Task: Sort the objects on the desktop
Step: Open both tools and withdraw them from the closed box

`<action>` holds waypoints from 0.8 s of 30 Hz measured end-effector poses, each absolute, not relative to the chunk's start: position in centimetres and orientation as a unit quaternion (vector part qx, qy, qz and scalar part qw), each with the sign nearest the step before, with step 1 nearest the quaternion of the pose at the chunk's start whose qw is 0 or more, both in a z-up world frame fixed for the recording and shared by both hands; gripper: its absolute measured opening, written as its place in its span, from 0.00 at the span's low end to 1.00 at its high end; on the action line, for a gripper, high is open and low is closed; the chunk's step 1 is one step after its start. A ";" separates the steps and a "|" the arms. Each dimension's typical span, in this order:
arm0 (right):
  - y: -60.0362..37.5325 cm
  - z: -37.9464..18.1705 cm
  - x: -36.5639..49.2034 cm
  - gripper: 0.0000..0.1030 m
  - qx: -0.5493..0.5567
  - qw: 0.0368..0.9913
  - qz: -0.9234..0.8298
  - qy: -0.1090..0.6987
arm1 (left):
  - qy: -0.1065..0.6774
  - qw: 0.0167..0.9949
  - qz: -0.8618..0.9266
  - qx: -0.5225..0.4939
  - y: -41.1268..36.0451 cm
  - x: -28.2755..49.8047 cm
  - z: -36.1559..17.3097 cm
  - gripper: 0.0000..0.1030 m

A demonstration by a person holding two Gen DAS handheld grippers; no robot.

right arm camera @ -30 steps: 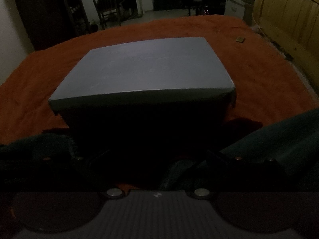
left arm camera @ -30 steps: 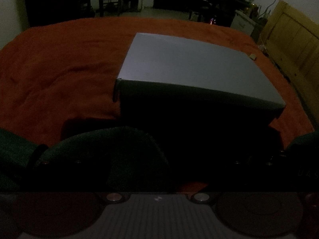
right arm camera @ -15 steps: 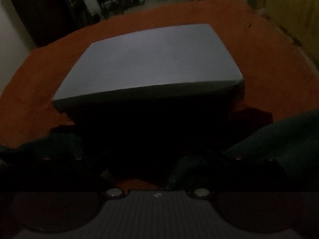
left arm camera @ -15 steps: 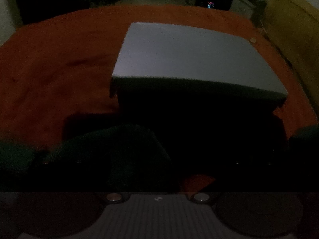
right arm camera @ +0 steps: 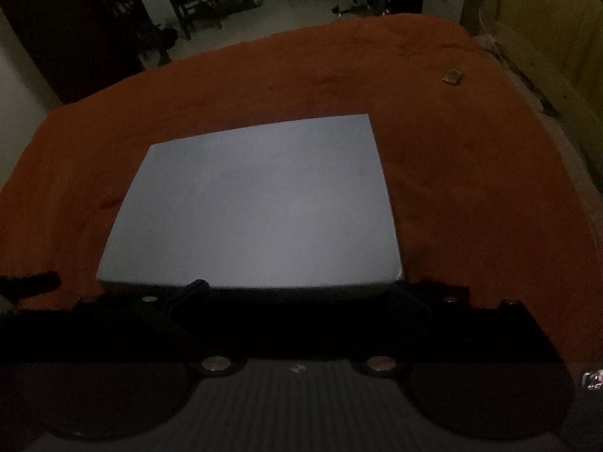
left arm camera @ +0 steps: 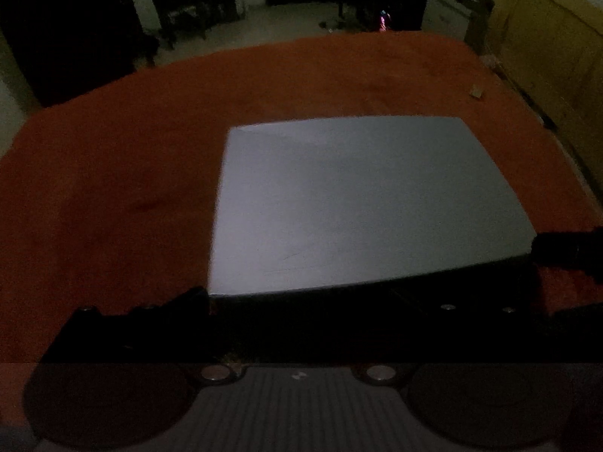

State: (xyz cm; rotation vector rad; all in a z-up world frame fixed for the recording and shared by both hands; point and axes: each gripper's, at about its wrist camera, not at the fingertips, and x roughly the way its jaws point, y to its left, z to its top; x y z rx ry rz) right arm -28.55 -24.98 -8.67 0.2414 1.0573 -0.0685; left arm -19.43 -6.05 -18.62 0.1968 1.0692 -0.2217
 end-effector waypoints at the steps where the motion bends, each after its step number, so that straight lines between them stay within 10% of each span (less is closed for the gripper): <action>1: -25.2 -8.6 -28.1 1.00 0.117 0.854 -0.032 0.507 | 0.509 0.849 -0.109 0.094 -6.3 -19.3 -18.6 0.99; 24: -24.8 -10.3 -28.0 1.00 0.085 0.851 -0.028 0.518 | 0.516 0.842 -0.119 0.102 -6.8 -20.2 -19.3 0.99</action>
